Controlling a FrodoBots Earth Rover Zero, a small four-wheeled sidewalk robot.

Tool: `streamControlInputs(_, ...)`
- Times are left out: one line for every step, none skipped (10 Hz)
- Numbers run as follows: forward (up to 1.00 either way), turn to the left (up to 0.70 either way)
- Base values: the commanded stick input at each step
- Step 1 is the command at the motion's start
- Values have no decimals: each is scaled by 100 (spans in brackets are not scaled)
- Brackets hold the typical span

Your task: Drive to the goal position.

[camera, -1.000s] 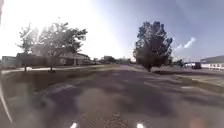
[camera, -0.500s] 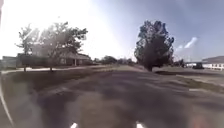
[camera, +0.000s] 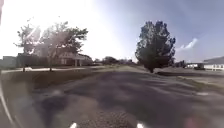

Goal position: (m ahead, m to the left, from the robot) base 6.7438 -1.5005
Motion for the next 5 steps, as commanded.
streamControlInputs(70,0)
streamControlInputs(70,0)
streamControlInputs(70,0)
streamControlInputs(70,0)
streamControlInputs(70,0)
